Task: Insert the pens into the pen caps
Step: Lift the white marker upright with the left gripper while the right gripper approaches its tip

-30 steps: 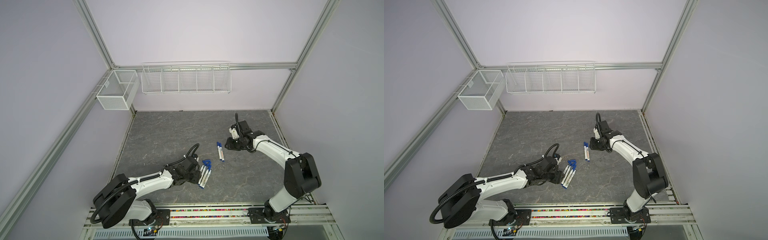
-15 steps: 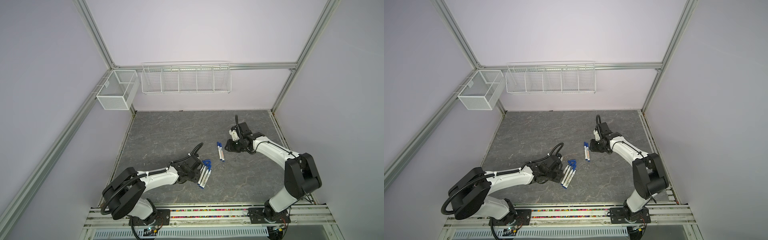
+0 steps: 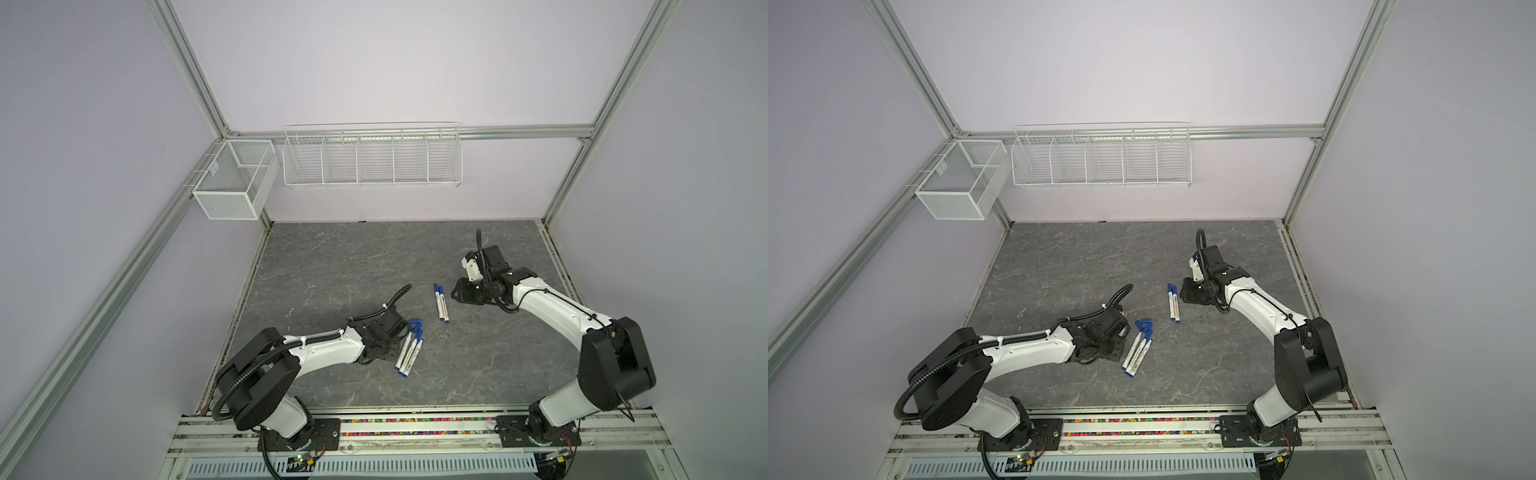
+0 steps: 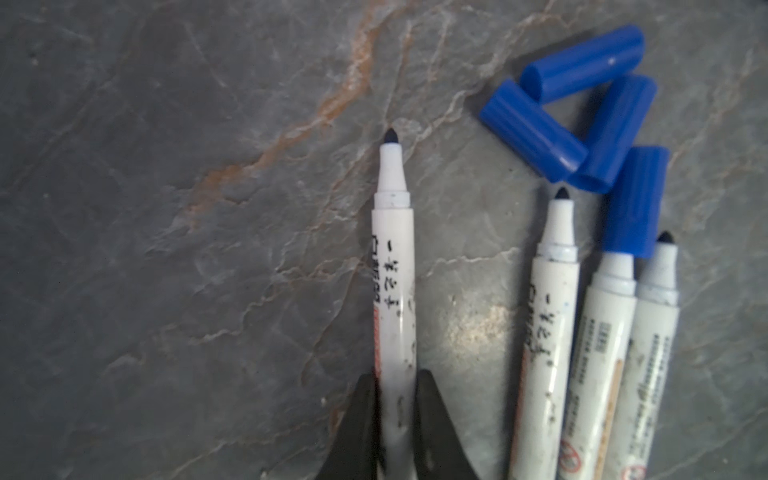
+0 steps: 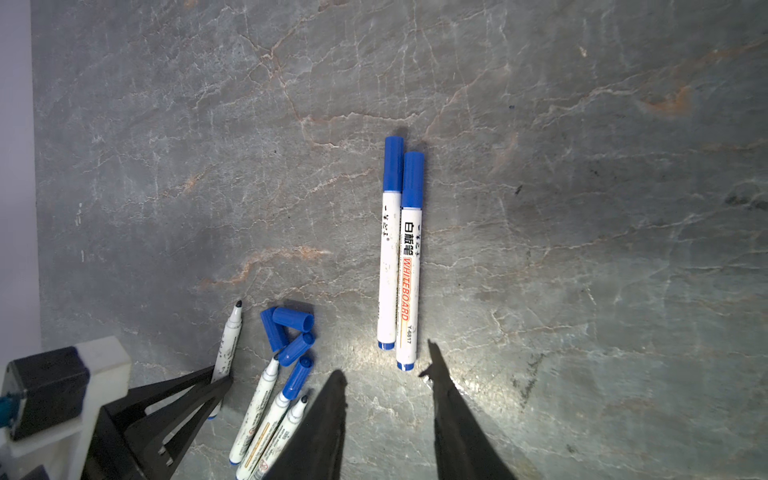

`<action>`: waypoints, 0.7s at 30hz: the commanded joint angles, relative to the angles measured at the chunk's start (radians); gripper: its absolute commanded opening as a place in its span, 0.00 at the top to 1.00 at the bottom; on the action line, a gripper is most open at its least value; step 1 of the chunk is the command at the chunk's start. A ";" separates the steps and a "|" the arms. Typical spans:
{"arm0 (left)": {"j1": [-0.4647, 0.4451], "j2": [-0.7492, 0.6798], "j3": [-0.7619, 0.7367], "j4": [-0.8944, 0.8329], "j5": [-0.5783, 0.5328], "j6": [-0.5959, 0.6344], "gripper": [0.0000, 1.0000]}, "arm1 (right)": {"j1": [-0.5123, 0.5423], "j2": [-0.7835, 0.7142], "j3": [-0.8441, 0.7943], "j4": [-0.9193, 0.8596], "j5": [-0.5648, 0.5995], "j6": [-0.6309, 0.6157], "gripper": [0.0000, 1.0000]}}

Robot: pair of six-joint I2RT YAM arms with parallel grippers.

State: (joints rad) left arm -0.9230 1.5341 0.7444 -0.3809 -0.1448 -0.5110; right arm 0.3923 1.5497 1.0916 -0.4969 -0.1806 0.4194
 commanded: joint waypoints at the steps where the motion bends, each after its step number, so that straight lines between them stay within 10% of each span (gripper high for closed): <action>1: 0.000 0.061 -0.008 -0.079 -0.009 -0.019 0.95 | -0.005 -0.041 -0.014 0.011 -0.015 0.010 0.63; 21: 0.001 -0.266 -0.079 0.412 0.227 0.055 1.00 | 0.222 -0.039 0.025 0.149 -0.353 -0.017 0.47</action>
State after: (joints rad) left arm -0.9222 1.2709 0.6720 -0.0425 0.0517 -0.4595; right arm 0.6125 1.4857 1.0988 -0.3798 -0.4965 0.3901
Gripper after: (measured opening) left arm 0.098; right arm 0.534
